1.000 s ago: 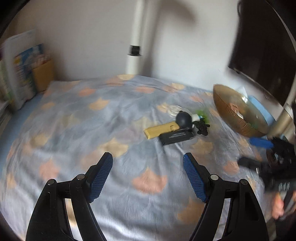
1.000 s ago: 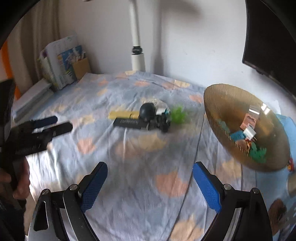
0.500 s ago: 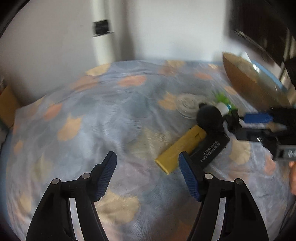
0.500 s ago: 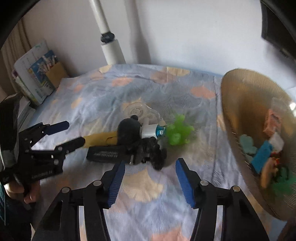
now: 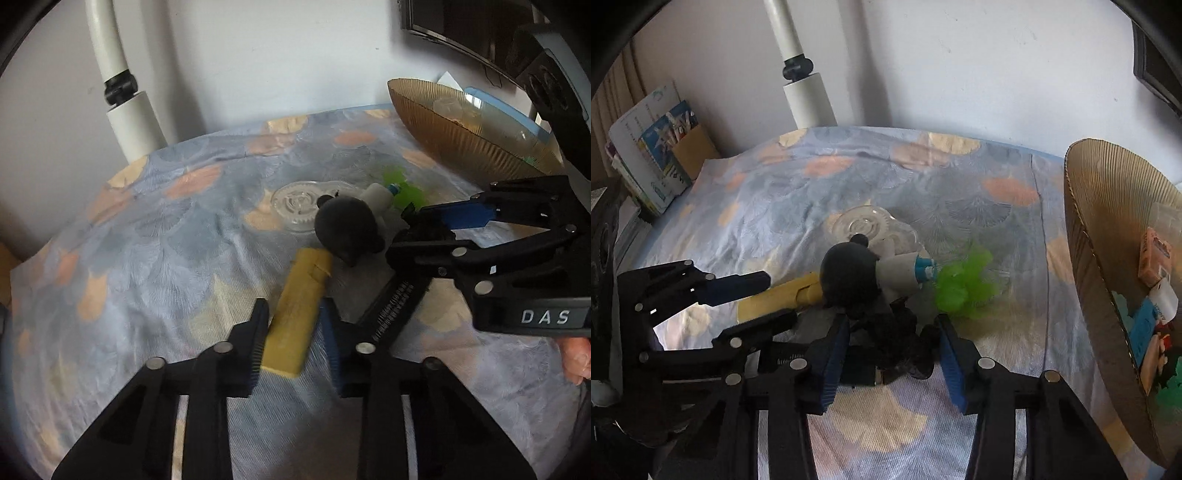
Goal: Organize rigid objects
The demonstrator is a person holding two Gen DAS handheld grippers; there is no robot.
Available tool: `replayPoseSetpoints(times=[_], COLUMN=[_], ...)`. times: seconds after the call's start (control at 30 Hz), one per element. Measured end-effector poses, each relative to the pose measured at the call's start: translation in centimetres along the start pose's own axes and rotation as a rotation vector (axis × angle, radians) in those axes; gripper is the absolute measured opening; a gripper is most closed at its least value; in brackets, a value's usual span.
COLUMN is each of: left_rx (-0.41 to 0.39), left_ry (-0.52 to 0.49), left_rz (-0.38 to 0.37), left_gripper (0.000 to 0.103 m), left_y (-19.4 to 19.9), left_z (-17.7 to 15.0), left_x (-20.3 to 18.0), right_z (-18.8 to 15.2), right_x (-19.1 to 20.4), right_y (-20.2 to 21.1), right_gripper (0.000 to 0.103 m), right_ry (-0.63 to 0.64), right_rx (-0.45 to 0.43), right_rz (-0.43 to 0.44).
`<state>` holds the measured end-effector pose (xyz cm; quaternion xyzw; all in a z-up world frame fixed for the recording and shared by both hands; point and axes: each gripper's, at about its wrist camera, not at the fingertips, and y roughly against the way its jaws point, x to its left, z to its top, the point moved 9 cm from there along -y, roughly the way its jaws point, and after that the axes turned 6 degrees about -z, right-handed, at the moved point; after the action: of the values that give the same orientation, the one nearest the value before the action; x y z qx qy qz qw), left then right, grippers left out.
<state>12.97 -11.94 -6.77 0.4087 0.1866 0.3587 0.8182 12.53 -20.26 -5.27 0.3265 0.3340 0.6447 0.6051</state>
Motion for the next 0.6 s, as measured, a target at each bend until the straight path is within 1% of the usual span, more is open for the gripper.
replayPoseSetpoints(times=[0.1,0.2,0.23,0.3,0.37,0.43,0.47,0.5,0.53,0.6], left_rx=[-0.020,-0.039,-0.045,-0.057,-0.066,-0.061,-0.050,-0.044,-0.047,-0.087], left_ry=[0.117,0.233,0.296,0.370,0.422,0.445,0.453,0.468,0.480,0.511], left_rz=[-0.003,0.043,0.053,0.084,0.122,0.158,0.181,0.189,0.186,0.180], left_gripper=[0.022,0.021,0.021,0.021,0.021,0.020,0.020,0.020,0.020,0.021], left_y=[2.1,5.3,6.4,8.3,9.6,10.1,10.1,10.0,10.1,10.6], left_z=[-1.0,-3.3,-4.4,-6.1,-8.0,-9.5,-10.3,-11.1,-11.4,-11.9], left_x=[0.6,1.1,1.4,1.4,1.0,0.0,-0.6,-1.2,-1.6,-2.4], right_z=[-0.5,-1.2,-1.7,-3.0,-4.6,-7.2,-8.3,-9.4,-10.7,-12.5], right_x=[-0.1,-0.4,-0.5,-0.6,-0.2,0.5,0.8,1.1,1.5,1.9], right_y=[1.2,3.5,4.4,6.4,7.5,8.6,8.9,9.3,9.6,10.1], right_gripper=[0.045,0.045,0.045,0.045,0.045,0.045,0.045,0.046,0.046,0.046], right_ry=[0.003,0.010,0.012,0.012,0.021,0.046,0.068,0.099,0.151,0.222], right_rx=[-0.024,-0.057,-0.066,-0.076,-0.055,-0.022,-0.013,-0.004,0.007,0.016], right_rz=[0.011,0.016,0.023,0.047,0.095,0.159,0.173,0.175,0.158,0.125])
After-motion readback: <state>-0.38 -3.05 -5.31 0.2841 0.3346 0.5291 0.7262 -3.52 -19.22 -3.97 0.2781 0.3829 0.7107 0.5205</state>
